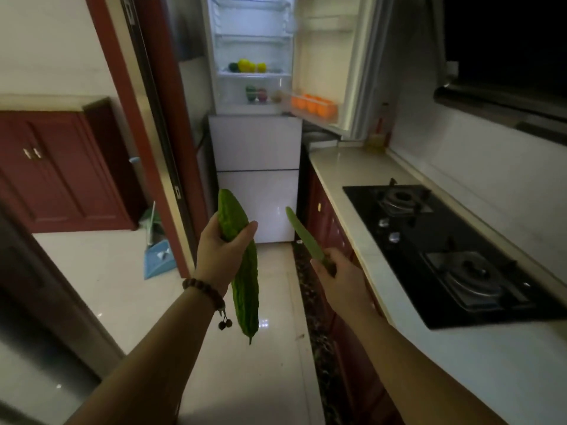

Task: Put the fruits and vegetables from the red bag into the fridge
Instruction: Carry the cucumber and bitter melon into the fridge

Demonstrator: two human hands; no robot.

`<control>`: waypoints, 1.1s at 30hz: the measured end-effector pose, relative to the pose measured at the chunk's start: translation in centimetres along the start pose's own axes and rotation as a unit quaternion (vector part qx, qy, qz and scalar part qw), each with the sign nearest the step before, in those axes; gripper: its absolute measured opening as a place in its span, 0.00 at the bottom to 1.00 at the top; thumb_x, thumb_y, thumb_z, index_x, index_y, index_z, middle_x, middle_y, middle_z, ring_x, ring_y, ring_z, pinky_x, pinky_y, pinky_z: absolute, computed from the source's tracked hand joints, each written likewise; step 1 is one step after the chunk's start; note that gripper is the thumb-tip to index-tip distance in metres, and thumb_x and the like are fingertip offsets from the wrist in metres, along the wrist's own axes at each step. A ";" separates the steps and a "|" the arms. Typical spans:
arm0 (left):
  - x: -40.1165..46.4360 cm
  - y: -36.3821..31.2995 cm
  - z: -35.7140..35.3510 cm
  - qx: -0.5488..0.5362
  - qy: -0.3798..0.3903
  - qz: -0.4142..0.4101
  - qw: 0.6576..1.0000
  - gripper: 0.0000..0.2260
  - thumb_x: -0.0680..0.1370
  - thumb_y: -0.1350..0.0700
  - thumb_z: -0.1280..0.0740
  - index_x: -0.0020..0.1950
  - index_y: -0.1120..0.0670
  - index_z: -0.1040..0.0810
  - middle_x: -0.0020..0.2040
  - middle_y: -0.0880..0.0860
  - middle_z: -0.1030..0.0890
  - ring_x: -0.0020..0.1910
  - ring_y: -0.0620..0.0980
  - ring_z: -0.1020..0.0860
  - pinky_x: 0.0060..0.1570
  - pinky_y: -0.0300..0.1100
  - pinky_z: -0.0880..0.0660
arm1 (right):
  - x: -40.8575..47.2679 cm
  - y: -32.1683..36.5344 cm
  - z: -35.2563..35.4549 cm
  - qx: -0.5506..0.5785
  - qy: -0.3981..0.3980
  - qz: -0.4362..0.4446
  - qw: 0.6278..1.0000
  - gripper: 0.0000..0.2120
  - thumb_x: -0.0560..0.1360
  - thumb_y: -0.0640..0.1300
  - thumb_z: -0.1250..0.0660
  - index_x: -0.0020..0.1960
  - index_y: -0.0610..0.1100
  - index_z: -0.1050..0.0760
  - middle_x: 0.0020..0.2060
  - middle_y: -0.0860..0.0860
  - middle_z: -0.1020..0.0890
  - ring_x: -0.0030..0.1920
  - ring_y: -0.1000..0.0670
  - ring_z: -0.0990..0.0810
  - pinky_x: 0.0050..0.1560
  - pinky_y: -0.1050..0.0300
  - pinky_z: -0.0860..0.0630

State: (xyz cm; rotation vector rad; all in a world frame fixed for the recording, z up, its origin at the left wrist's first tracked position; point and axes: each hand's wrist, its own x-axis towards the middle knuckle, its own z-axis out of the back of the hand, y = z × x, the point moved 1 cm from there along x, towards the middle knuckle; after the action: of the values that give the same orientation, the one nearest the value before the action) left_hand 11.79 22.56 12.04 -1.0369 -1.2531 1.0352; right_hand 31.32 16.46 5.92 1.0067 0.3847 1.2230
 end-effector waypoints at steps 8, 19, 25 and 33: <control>11.5 2.3 1.4 -0.017 -0.013 0.003 1.000 0.06 0.75 0.54 0.32 0.47 0.47 0.28 0.47 0.57 0.23 0.43 0.50 0.22 0.39 0.42 0.23 | 11.6 1.8 -5.6 -0.017 0.016 0.029 0.999 0.08 0.78 0.52 0.38 0.51 0.49 0.26 0.38 0.50 0.21 0.37 0.54 0.23 0.36 0.60 0.26; 32.6 5.8 -2.2 0.010 0.006 -0.002 1.000 0.14 0.72 0.58 0.27 0.52 0.50 0.30 0.45 0.55 0.23 0.42 0.51 0.21 0.39 0.43 0.22 | 34.1 0.8 -11.0 0.001 0.013 0.056 0.998 0.10 0.79 0.50 0.40 0.55 0.46 0.27 0.32 0.52 0.26 0.28 0.58 0.29 0.26 0.70 0.32; 45.0 5.5 -4.0 -0.003 0.032 -0.018 0.999 0.17 0.74 0.64 0.31 0.56 0.49 0.32 0.48 0.55 0.23 0.42 0.49 0.21 0.38 0.40 0.20 | 47.2 1.3 -12.2 0.004 0.010 0.068 0.998 0.09 0.80 0.48 0.42 0.54 0.44 0.28 0.30 0.52 0.28 0.27 0.56 0.32 0.24 0.70 0.35; 60.7 7.8 -4.4 -0.010 0.008 -0.031 0.999 0.17 0.74 0.62 0.31 0.60 0.54 0.31 0.49 0.54 0.22 0.45 0.50 0.20 0.40 0.42 0.21 | 62.4 1.2 -17.0 0.008 0.013 0.098 0.995 0.07 0.79 0.47 0.40 0.55 0.45 0.30 0.33 0.54 0.27 0.25 0.59 0.30 0.24 0.68 0.34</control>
State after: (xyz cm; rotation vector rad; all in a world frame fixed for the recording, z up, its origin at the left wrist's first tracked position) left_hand 18.45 83.31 17.62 -1.0125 -1.2779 0.9669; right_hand 39.80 80.06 13.65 1.0619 0.3209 1.4123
